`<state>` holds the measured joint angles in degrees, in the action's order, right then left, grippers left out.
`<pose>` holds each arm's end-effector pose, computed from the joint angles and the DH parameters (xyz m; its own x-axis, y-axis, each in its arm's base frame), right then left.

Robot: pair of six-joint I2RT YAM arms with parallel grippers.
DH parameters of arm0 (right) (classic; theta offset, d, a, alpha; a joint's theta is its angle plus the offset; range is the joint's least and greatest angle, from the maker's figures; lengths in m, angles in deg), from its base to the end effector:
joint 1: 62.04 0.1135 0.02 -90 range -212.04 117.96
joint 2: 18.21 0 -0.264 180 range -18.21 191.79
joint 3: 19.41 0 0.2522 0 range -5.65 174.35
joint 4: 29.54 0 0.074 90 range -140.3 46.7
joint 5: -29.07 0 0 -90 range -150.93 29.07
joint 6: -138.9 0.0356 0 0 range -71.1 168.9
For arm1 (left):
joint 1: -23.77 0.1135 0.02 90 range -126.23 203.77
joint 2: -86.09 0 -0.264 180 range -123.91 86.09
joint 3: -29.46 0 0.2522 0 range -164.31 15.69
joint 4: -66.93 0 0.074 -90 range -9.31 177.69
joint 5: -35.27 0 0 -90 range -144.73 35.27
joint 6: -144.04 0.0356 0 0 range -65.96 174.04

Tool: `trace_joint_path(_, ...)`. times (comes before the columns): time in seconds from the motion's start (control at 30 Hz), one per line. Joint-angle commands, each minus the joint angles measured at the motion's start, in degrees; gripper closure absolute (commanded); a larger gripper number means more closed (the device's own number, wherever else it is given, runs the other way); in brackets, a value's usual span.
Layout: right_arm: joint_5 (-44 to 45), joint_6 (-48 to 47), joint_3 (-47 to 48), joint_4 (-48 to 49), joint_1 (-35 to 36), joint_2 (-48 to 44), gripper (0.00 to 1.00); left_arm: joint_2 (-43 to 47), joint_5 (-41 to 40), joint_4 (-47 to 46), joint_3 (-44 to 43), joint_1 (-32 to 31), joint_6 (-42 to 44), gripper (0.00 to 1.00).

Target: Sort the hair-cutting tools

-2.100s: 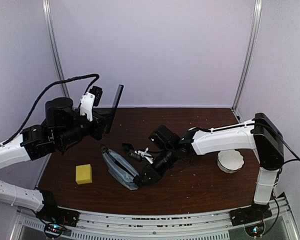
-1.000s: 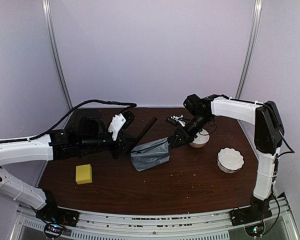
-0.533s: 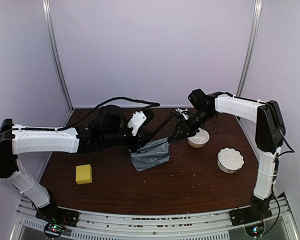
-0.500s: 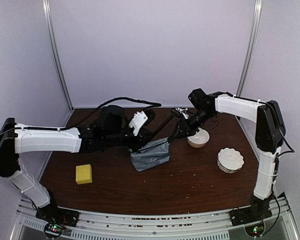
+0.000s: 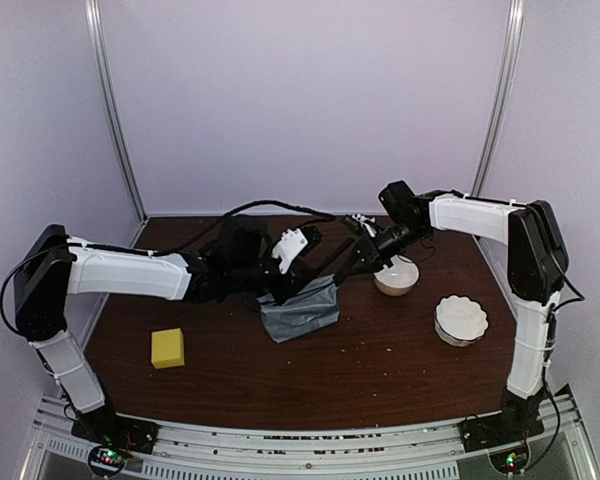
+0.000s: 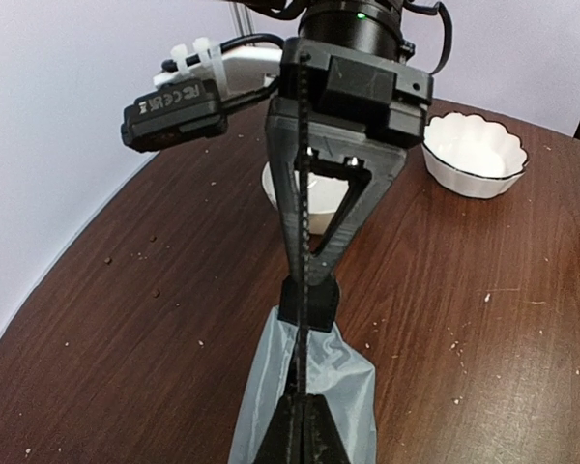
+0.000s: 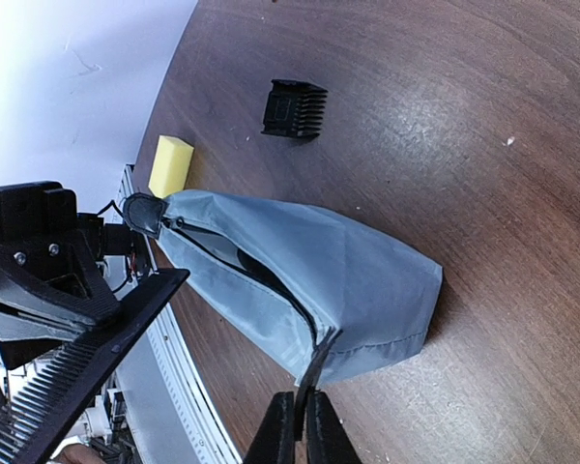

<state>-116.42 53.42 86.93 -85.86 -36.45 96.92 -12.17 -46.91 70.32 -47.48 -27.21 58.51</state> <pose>0.3670 0.2083 0.2285 -0.8595 -0.3621 -0.3607 -0.4913 0.3909 0.7783 0.2431 -0.3077 0.2374 -0.1963 0.3649 -0.9101 0.8655 0.5008 0.0141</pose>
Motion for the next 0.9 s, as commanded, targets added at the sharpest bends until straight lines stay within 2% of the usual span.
trace_joint_path(0.0,-2.6,2.0,-1.2,2.8,-1.4,0.7,0.96,-1.2,2.9,-4.2,-1.8,1.1,0.8,1.00)
trace_joint_path(0.17,-2.9,2.6,-1.3,3.5,-2.1,1.0,0.99,-2.0,3.8,-6.4,-0.7,1.7,-1.1,1.00)
trace_joint_path(0.67,-2.5,2.2,-1.9,3.8,-2.4,1.0,1.00,-3.3,1.0,-7.7,4.1,2.3,-2.3,1.00)
trace_joint_path(0.87,-1.8,1.4,-2.2,3.4,-2.8,0.2,1.00,-2.8,1.1,-3.8,5.0,2.3,-3.0,1.00)
